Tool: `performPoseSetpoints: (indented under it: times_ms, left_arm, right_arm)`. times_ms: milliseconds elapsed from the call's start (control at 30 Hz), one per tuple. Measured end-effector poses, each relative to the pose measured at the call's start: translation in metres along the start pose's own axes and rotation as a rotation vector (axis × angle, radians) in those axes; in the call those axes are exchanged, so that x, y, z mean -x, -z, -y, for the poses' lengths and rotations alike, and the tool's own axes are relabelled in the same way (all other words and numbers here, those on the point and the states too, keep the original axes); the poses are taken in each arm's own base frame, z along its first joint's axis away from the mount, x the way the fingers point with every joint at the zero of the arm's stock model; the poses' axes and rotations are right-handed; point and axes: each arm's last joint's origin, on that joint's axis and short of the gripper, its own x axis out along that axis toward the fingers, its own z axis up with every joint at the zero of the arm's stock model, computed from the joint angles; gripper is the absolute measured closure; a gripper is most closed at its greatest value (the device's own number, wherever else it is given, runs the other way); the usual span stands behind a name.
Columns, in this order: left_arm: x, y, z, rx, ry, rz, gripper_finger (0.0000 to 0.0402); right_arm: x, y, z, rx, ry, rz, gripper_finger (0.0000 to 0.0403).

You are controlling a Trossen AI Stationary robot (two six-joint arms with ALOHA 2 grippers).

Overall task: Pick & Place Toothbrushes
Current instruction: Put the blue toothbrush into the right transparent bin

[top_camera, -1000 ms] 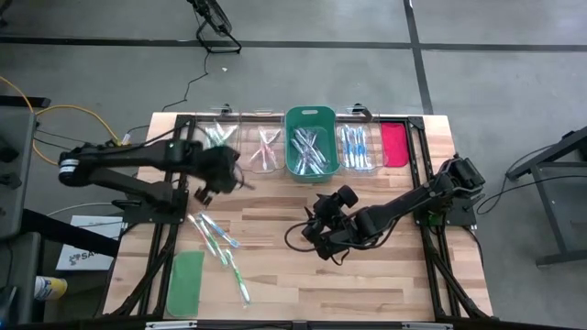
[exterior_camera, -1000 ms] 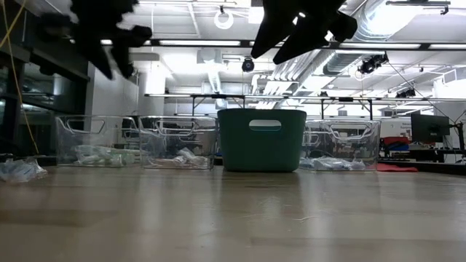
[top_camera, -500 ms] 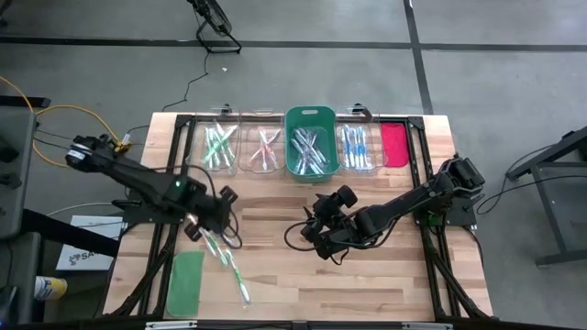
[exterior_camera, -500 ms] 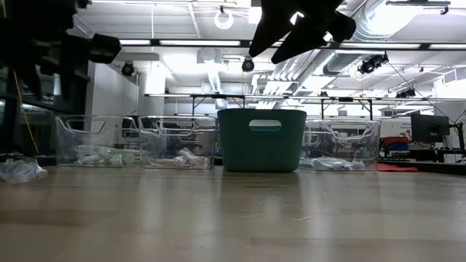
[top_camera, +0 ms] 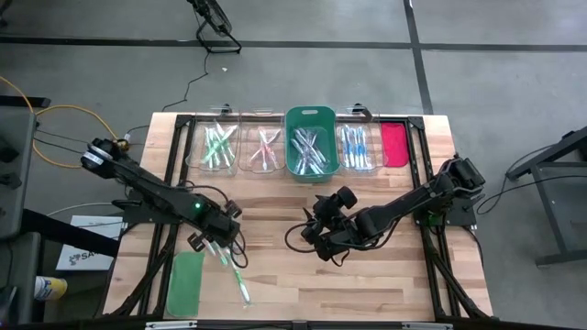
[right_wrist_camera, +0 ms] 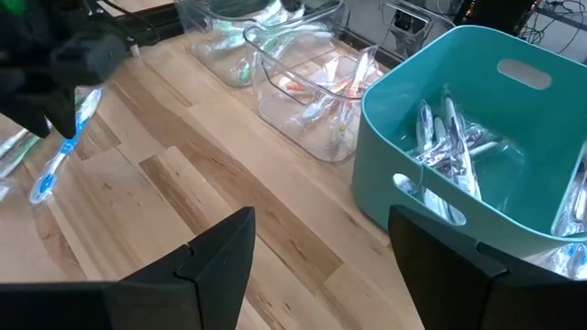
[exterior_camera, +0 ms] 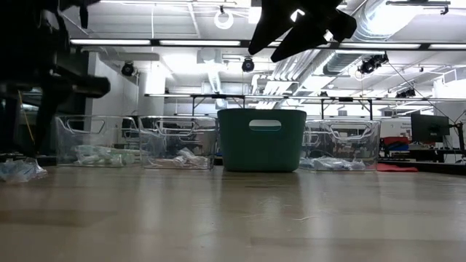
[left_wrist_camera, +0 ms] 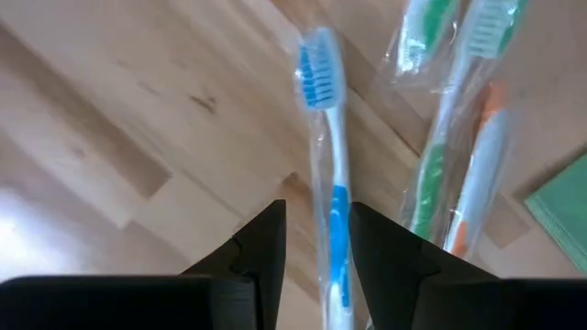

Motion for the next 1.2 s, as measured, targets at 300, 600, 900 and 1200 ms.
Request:
performPoseSetpoints:
  times_ms: [300,600,900,1200]
  left_arm:
    - [-0.027,-0.004,0.001,-0.006,0.071,-0.118,0.0284]
    - [-0.038,-0.005,0.001,-0.017,0.089,-0.170,0.0311]
    - [-0.038,-0.006,0.001,-0.013,0.085,-0.168,0.0389]
    - [0.001,-0.035,-0.014,-0.075,-0.065,-0.054,0.0395]
  right_arm:
    - [0.001,0.001,-0.001,0.001,-0.009,-0.006,0.0159]
    - [0.001,0.001,-0.001,0.001,-0.014,-0.012,0.0159]
    - [0.001,0.001,-0.001,0.001,-0.016,-0.015,0.0159]
    - [0.002,0.002,-0.002,0.006,-0.019,-0.014,0.0159]
